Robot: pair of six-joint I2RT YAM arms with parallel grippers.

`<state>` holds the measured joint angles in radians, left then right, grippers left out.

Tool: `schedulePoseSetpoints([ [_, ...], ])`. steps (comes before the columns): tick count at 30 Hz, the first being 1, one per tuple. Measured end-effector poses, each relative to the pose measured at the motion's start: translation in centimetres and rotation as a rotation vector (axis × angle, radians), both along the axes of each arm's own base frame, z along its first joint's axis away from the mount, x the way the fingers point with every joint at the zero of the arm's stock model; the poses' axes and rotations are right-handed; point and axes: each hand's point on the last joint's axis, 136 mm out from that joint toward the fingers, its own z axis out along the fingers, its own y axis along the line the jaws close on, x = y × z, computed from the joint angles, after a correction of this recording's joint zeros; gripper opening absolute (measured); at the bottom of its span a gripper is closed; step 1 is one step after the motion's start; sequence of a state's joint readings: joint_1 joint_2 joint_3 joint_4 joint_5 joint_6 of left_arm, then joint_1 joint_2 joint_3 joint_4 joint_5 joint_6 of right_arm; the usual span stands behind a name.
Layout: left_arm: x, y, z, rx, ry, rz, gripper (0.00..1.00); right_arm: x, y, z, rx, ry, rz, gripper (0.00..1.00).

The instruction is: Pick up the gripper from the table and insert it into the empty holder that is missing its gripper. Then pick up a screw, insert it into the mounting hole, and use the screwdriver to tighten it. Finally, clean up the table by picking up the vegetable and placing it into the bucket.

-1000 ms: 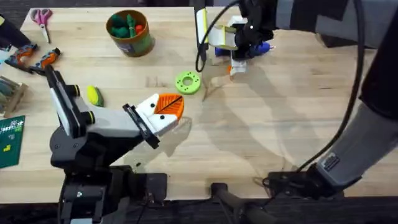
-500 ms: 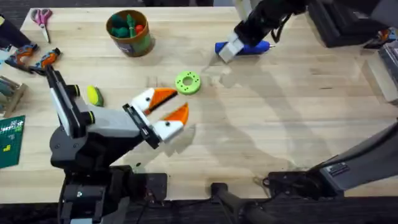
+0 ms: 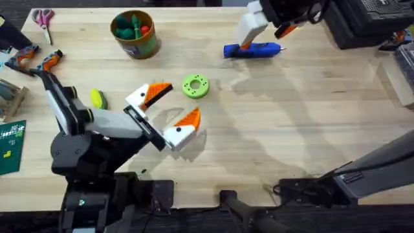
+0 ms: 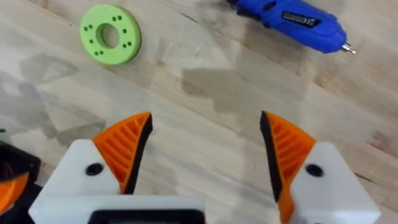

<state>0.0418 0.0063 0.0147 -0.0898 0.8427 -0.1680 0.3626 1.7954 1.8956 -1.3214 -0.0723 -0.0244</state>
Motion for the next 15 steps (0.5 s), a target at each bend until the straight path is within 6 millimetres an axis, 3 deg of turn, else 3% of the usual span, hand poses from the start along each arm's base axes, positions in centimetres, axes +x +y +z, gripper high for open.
schedulePoseSetpoints([
  [7, -0.3, 2.0, -0.6, -0.021, 0.258, 0.165, 0.985, -1.3, -0.6, 0.9, -0.011, 0.041, -0.019, 0.992],
  [11, -1.1, 3.3, 2.2, 0.023, 0.292, 0.259, 0.985, -1.1, -0.7, 1.2, -0.002, 0.026, -0.036, 0.993],
  [15, -1.6, 4.9, 5.1, 0.074, 0.329, 0.358, 0.985, -0.7, -1.7, 2.9, 0.025, -0.033, -0.079, 0.992],
])
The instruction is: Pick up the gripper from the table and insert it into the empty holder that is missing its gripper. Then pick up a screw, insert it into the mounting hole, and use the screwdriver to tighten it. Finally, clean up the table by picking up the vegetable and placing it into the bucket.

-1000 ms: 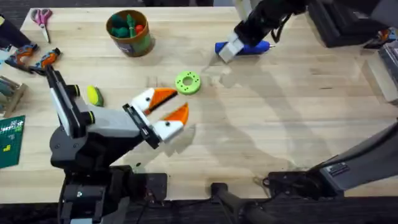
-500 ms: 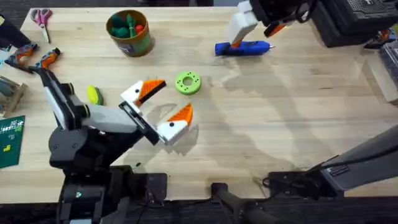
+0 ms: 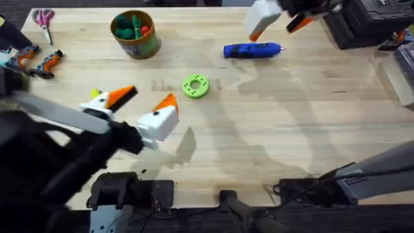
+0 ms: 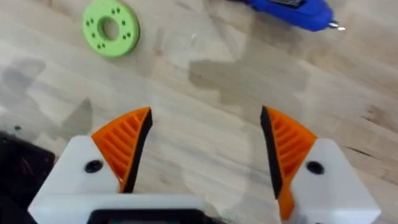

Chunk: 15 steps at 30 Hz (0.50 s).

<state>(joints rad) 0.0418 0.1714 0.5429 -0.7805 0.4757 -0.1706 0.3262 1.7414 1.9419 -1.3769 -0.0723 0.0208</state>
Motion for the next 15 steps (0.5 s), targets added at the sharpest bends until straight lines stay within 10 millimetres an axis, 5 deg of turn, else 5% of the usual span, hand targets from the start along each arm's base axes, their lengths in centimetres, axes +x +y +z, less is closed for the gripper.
schedulePoseSetpoints([
  [8, -1.0, 3.6, 1.8, 0.119, 0.273, 0.185, 0.985, -1.0, -5.4, 4.3, -0.018, -0.122, -0.135, 0.993],
  [15, -0.2, 6.6, 3.1, 0.243, 0.480, 0.312, 0.986, -1.3, -8.4, 5.3, -0.040, -0.147, -0.219, 0.993],
])
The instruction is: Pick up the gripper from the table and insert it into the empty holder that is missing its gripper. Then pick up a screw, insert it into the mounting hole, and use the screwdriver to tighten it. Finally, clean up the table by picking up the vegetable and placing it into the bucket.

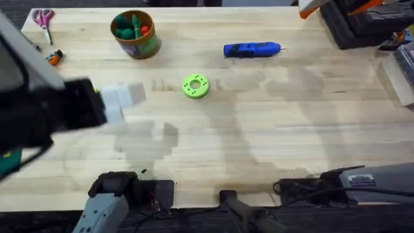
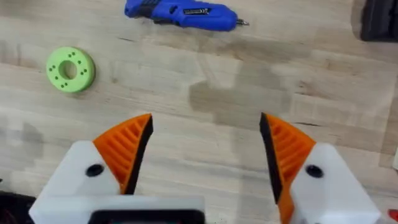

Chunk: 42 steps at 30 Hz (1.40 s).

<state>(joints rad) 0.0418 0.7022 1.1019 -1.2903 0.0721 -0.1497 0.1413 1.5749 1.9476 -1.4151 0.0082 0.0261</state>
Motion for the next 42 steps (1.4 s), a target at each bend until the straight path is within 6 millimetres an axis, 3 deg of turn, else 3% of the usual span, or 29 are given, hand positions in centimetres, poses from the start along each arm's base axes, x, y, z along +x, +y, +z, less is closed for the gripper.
schedulePoseSetpoints([
  [3, 1.4, 0.2, 0.5, 0.005, 0.038, 0.006, 0.986, 0.0, -0.1, 0.0, -0.002, -0.001, -0.004, 0.993],
  [7, 1.8, 0.5, -1.0, 0.015, 0.146, 0.016, 0.986, 0.0, -0.1, 0.0, -0.002, -0.001, -0.004, 0.994],
  [16, 4.2, 5.0, -3.5, 0.113, 0.269, 0.209, 0.985, 0.0, -0.1, 0.0, -0.002, -0.001, -0.004, 0.992],
  [23, 6.5, 9.6, -7.2, 0.094, 0.401, 0.368, 0.985, 0.0, -0.1, 0.0, -0.002, -0.001, -0.004, 0.993],
  [31, 9.5, 14.0, -10.9, 0.048, 0.424, 0.450, 0.985, 0.0, -0.1, 0.0, -0.002, -0.001, -0.004, 0.993],
  [42, 10.2, 16.3, -18.0, -0.056, 0.580, 0.494, 0.985, 0.0, -0.1, 0.0, -0.003, -0.001, -0.004, 0.993],
])
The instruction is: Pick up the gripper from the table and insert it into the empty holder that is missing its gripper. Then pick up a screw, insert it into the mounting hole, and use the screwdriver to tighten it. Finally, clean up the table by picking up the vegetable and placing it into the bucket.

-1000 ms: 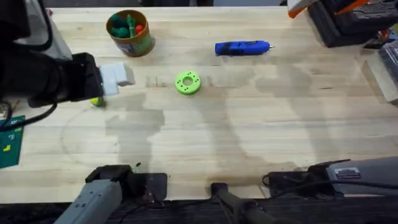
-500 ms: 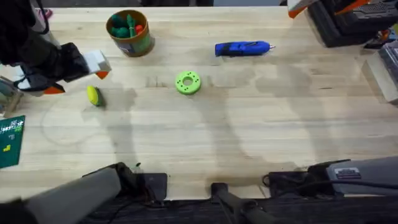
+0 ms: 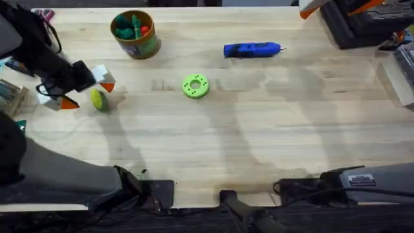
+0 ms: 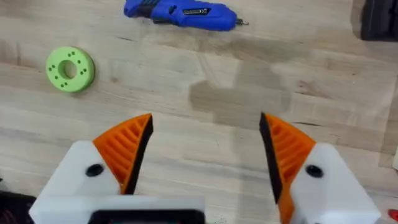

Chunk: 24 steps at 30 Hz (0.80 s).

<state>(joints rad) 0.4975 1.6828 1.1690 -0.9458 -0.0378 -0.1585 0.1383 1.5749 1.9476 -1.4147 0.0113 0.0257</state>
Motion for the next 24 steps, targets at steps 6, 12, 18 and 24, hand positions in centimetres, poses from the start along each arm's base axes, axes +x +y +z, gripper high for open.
schedulePoseSetpoints([
  [6, 0.1, 0.0, -2.3, -0.053, 0.015, 0.017, 0.985, 0.0, 0.0, 0.0, 0.000, 0.000, 0.000, 0.993],
  [12, 0.3, -0.1, -2.8, -0.066, 0.013, 0.015, 0.980, 0.0, 0.0, 0.0, 0.000, 0.000, 0.000, 0.993],
  [18, 0.3, -0.1, -2.8, -0.065, 0.011, 0.015, 0.163, 0.0, 0.0, 0.0, 0.000, 0.000, 0.000, 0.994],
  [24, 0.4, 0.0, -2.7, -0.062, 0.006, 0.008, 0.027, 0.0, 0.0, 0.0, 0.000, 0.000, 0.000, 0.993],
])
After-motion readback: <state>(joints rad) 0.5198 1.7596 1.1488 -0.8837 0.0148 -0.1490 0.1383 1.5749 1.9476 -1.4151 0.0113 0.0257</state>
